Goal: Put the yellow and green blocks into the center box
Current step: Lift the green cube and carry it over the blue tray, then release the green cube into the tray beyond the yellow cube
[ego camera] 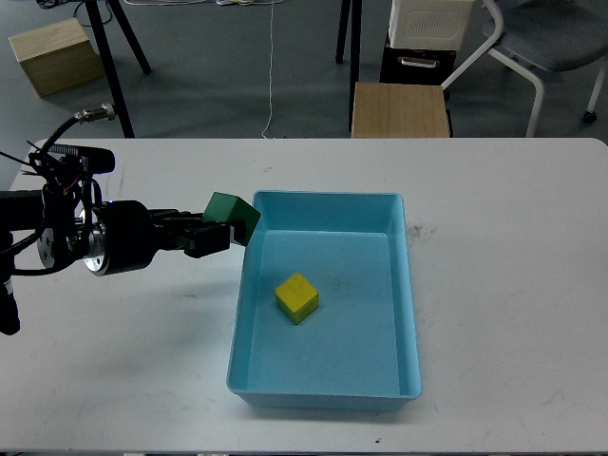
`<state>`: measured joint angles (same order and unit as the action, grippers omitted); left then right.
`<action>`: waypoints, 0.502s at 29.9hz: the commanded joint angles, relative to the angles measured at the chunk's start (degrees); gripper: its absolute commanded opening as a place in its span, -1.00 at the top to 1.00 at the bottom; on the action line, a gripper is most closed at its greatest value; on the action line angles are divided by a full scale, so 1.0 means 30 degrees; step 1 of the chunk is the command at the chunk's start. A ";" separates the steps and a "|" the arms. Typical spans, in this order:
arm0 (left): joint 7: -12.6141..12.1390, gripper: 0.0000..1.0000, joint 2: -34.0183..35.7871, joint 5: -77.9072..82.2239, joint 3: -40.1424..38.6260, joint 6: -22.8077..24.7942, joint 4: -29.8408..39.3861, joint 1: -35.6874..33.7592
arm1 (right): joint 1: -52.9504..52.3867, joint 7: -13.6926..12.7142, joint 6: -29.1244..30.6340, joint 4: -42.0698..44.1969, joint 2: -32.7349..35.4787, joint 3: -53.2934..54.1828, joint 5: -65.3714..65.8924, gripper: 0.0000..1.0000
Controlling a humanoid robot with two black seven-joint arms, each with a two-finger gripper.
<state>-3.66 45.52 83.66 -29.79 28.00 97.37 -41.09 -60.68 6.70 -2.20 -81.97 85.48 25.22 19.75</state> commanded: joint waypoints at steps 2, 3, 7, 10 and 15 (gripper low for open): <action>-0.0009 -0.04 -0.0729 0.1115 0.0026 0.0001 0.0006 0.0394 | 0.0159 -0.0006 0.0002 -0.0011 -0.0047 -0.0029 0.0010 -0.97; -0.0009 -0.04 -0.0904 0.1379 -0.0003 0.0001 0.0034 0.0394 | 0.0189 -0.0006 0.0002 -0.0041 -0.0076 -0.0058 -0.0019 -0.97; -0.0009 -0.07 -0.2133 0.2228 0.0231 0.0001 0.0035 0.0161 | 0.0277 -0.0006 0.0002 -0.0041 -0.0194 -0.0088 0.0010 -0.97; 0.0020 -0.12 -0.3069 0.3662 0.0319 0.0001 0.0035 -0.0103 | 0.0277 -0.0153 0.0002 -0.0012 -0.0252 -0.0088 0.0010 -0.97; -0.0243 -0.16 -0.4917 0.5567 0.1167 0.0001 -0.0141 -0.0250 | 0.0277 -0.0212 0.0002 -0.0041 -0.0282 -0.0088 0.0010 -0.97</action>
<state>-3.90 33.43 97.01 -27.56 28.00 97.38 -41.58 -59.78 6.18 -2.19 -82.00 84.69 24.96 19.85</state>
